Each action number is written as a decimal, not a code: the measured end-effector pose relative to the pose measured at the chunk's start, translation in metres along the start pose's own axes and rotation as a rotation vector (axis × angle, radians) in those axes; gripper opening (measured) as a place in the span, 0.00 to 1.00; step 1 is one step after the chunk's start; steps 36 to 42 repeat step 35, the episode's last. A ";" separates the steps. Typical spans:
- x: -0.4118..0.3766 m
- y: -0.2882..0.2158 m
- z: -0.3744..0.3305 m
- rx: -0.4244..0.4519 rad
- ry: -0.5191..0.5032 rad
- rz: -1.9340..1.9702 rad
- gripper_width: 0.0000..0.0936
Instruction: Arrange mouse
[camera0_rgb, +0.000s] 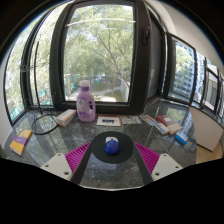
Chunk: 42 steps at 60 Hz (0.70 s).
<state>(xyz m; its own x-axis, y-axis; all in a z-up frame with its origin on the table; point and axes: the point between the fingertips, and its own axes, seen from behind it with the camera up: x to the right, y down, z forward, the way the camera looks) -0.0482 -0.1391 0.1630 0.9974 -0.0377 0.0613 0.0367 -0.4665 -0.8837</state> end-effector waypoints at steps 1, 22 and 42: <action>-0.001 0.001 -0.007 -0.001 0.003 0.000 0.91; -0.016 0.025 -0.086 0.005 0.008 -0.015 0.91; -0.017 0.026 -0.099 0.005 0.015 -0.013 0.92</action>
